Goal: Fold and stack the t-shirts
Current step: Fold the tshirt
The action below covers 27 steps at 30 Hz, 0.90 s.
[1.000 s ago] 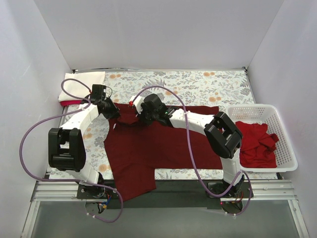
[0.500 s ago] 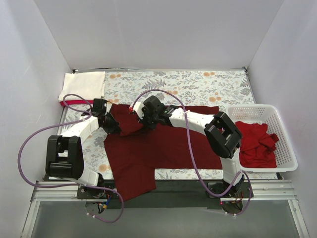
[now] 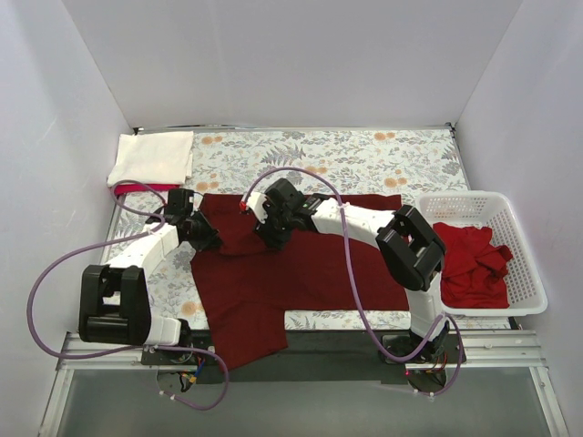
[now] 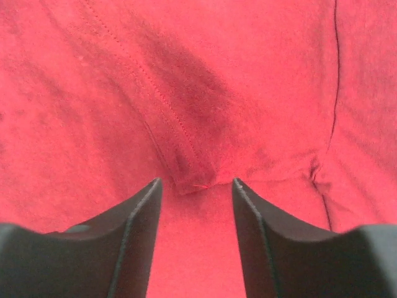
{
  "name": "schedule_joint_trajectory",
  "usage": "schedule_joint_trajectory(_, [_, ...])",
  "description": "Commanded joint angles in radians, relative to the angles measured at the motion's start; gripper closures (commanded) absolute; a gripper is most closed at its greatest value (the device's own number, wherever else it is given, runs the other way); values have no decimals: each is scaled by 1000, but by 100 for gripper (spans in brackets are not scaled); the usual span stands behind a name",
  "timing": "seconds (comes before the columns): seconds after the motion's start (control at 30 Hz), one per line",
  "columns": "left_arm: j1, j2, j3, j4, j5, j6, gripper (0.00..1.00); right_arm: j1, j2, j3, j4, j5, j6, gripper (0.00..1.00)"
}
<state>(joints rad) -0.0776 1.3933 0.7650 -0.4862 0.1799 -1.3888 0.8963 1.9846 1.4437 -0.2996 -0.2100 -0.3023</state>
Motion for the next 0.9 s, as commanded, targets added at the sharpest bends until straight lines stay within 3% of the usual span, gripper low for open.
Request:
schedule_joint_trajectory(0.0, [6,-66,-12,6,7,-30,83,-46,-101,-38,2,52,58,41])
schedule_joint_trajectory(0.23, [27,-79,88,11,-126,-27,43,-275,-251,-203,80,103,180,36])
schedule_joint_trajectory(0.53, [73,198,299,95,-188,-21,43,-537,-283,-269,152,118,347,40])
schedule_joint_trajectory(0.67, [73,343,414,110,-198,-30,49,-606,-241,-258,178,89,393,43])
schedule_joint_trajectory(0.87, [76,493,473,104,-270,-26,67,-643,-164,-238,209,90,422,44])
